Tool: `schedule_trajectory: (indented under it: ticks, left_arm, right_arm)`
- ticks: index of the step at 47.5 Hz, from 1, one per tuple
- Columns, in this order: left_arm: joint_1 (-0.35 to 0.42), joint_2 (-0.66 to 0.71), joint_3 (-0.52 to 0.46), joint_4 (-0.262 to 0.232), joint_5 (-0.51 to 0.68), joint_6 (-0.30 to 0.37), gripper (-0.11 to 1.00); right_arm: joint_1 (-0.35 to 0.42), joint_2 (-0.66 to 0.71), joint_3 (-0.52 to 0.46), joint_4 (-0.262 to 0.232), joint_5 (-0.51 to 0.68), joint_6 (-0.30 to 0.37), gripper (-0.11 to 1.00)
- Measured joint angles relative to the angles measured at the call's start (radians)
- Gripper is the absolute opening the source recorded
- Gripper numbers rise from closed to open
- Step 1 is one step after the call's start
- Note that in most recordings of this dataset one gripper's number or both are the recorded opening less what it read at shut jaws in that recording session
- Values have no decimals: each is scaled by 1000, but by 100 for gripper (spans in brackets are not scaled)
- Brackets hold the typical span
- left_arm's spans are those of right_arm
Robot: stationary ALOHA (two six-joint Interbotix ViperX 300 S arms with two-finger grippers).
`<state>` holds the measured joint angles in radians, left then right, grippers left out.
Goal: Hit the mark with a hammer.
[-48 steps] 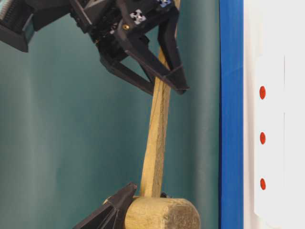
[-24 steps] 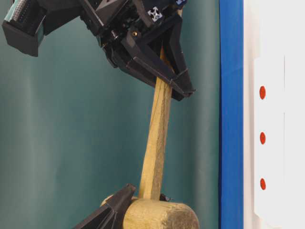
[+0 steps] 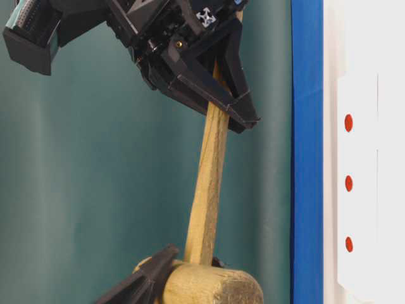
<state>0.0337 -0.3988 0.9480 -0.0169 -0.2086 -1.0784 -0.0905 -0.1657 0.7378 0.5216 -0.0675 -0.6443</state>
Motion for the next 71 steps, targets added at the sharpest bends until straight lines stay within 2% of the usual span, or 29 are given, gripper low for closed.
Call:
schedule_trajectory:
  ticks: [4,7,18,29,35,48,59,65,68,71]
  left_arm:
    - [0,0,-2,2,2,2,85]
    - [-2,-2,-2,2,2,5,91]
    - [0,-23,-2,0,2,5,89]
    - [-2,-123,74,2,32,3,89]
    - [-2,-198,114,2,77,2,89]
    - [-2,-374,176,5,262,2,89]
    - [-2,-454,193,6,307,2,89]
    - [5,-456,193,12,307,38,88]
    - [15,-456,193,15,304,101,88]
    - [32,-456,195,17,302,195,88]
  right_arm:
    - [0,0,0,0,-2,0,9]
    - [0,0,0,2,-2,0,9]
    - [0,-6,0,5,-3,12,9]
    - [-2,-69,41,21,-2,18,9]
    - [-3,-107,77,37,0,18,9]
    - [-6,-158,117,60,25,20,9]
    - [-8,-164,121,66,31,20,9]
    - [-6,-163,121,80,32,26,9]
    - [-2,-161,121,98,37,35,9]
    - [8,-153,121,118,44,51,9]
